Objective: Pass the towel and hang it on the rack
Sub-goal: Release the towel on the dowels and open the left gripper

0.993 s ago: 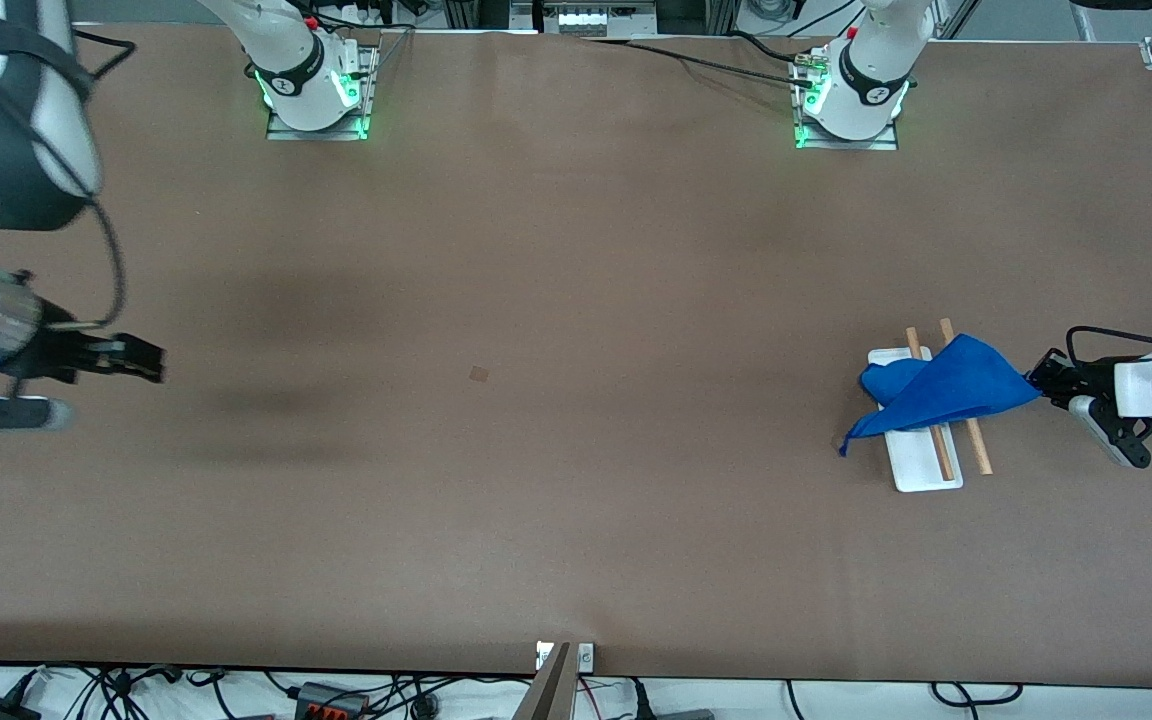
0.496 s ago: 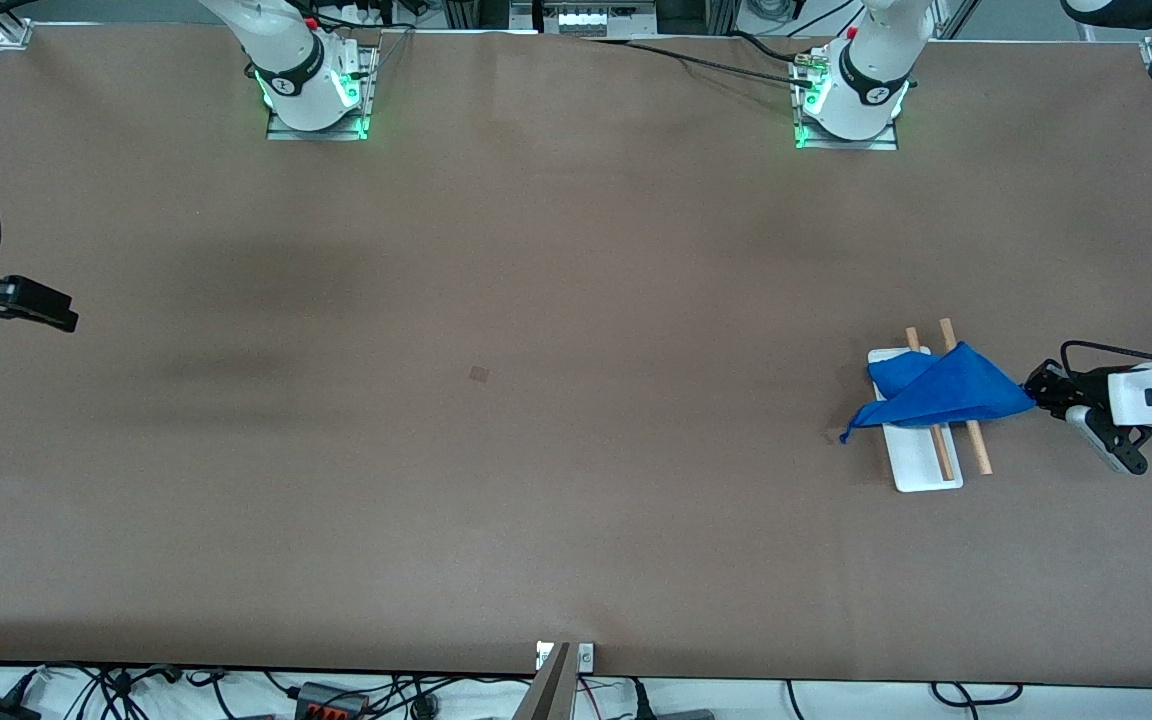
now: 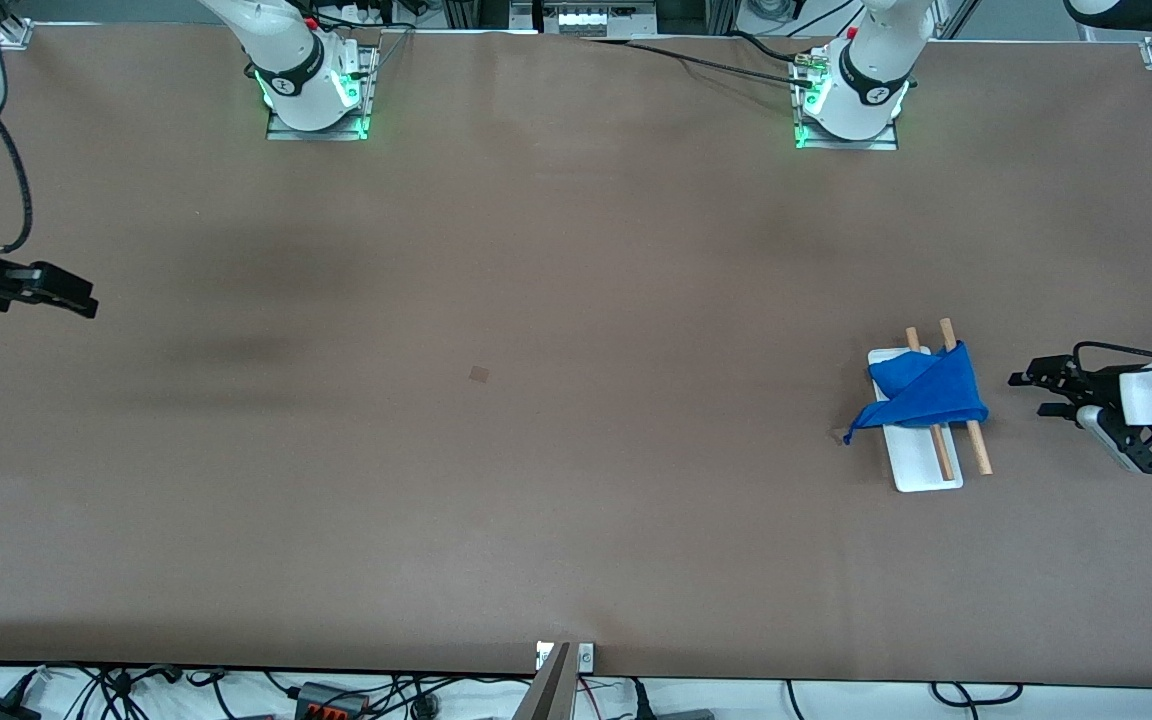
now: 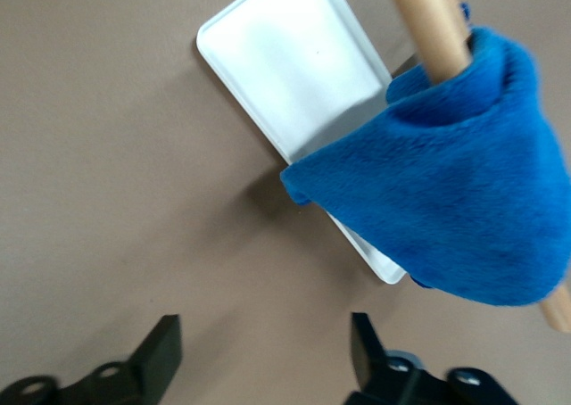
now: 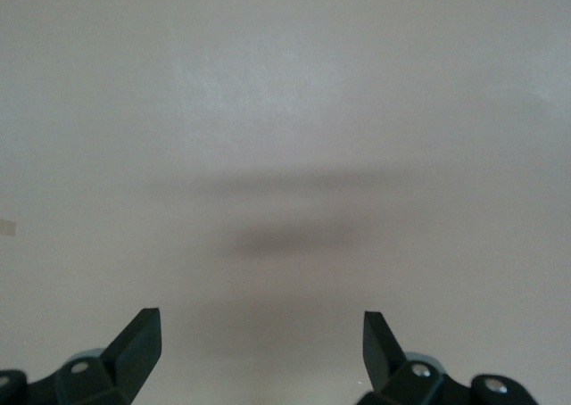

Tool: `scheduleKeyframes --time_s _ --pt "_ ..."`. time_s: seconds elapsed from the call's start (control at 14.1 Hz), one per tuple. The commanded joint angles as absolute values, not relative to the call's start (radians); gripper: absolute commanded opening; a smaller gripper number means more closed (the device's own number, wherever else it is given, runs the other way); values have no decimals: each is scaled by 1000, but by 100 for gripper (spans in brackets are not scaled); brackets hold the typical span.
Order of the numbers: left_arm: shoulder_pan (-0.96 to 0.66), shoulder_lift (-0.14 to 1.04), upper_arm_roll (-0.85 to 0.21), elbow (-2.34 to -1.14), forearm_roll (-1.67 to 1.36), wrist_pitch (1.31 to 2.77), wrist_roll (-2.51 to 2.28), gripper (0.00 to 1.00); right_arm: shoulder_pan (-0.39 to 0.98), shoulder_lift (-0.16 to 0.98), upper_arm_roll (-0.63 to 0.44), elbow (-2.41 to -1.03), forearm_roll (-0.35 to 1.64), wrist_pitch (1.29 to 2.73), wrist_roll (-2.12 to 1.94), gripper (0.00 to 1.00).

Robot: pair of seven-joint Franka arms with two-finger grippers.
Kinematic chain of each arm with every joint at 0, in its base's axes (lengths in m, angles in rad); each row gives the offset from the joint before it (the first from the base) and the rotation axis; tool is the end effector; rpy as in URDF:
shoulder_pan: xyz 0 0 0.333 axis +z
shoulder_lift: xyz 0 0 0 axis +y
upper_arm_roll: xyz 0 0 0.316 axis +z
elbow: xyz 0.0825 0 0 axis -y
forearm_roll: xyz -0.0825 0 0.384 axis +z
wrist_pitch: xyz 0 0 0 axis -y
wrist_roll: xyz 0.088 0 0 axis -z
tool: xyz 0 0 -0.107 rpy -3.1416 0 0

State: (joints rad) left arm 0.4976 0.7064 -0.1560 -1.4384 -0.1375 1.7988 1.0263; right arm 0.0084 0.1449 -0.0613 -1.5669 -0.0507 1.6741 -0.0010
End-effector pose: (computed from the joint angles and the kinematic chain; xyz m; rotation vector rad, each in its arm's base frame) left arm 0.6414 0.2342 0.2564 2.6156 -0.8247 -0.1590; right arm 0.6019 -0.0345 0.5516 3.0821 -0.0697 -0.0602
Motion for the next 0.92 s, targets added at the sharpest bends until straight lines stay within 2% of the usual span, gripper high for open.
scheduleKeyframes --time_s 0.0,0.21,0.35,0.64,0.85 --pt "500 710 -166 -1330 -143 1668 1028 100 8 89 -52 -1641 -43 1709 6 100" --pt "495 710 -164 -1240 -141 1577 1006 100 6 40 -52 -1725 -41 1769 5 100" --pt "492 710 -167 -1169 -141 1507 953 100 3 44 -52 -1701 -37 1750 -2 100" --pt "434 713 -175 -941 -147 1310 771 100 9 43 -48 -1684 -38 1750 -6 100" --pt "402 709 -178 -844 -152 1237 651 100 9 41 -48 -1675 -43 1750 -8 100"
